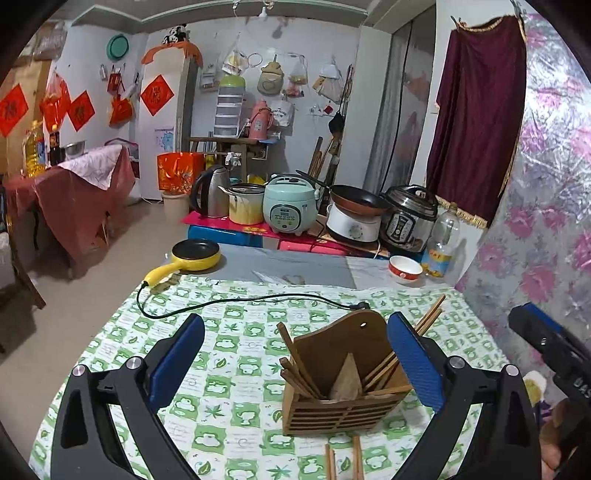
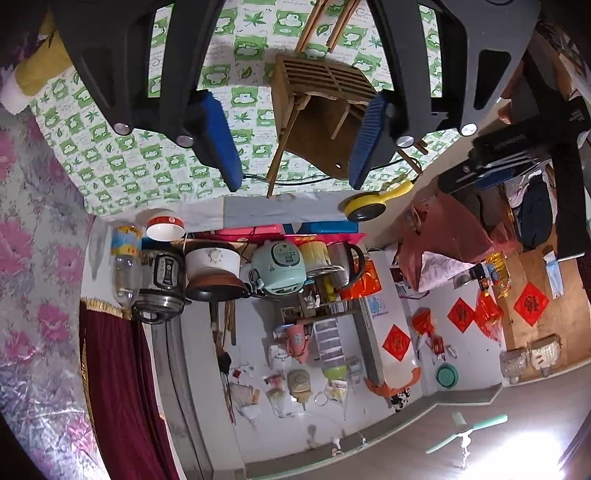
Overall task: Organize utensils
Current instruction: 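Withdraw both open tools from the holder back toward the loose chopsticks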
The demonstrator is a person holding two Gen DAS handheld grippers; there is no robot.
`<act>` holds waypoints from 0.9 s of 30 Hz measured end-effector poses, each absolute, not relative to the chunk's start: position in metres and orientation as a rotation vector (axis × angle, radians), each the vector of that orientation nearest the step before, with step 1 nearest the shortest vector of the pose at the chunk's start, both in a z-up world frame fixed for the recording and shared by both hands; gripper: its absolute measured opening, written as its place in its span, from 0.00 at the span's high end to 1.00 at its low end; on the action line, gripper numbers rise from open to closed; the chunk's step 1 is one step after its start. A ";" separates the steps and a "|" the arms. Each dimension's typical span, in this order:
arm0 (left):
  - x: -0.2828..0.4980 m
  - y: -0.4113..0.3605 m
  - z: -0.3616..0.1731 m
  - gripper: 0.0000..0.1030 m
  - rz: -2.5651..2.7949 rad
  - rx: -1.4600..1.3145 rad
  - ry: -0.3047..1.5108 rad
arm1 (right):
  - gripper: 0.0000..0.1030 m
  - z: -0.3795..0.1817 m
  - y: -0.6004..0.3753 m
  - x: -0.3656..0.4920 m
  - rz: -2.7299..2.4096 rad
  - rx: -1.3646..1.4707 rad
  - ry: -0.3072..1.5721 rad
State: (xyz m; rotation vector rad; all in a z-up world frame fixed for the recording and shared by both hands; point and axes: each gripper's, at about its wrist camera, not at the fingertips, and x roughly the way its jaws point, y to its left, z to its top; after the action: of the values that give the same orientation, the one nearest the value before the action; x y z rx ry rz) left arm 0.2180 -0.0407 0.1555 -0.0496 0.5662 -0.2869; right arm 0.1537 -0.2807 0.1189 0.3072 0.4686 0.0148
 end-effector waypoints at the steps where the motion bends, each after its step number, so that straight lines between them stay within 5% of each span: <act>1: 0.218 -0.041 0.155 0.06 -0.282 -0.043 0.567 | 0.39 0.119 -0.279 0.154 0.017 0.304 0.469; 11: 0.214 -0.027 0.151 0.06 -0.252 -0.069 0.590 | 0.26 0.110 -0.269 0.150 0.003 0.279 0.523; 27: 0.183 0.001 0.025 0.06 -0.188 0.028 0.803 | 0.19 0.022 -0.249 0.126 -0.012 0.268 0.697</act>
State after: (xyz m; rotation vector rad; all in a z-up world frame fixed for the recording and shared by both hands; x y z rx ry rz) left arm 0.1831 0.0015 0.0252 0.0278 0.8031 -0.1880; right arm 0.1256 -0.2490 0.0215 0.2676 0.6972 -0.0122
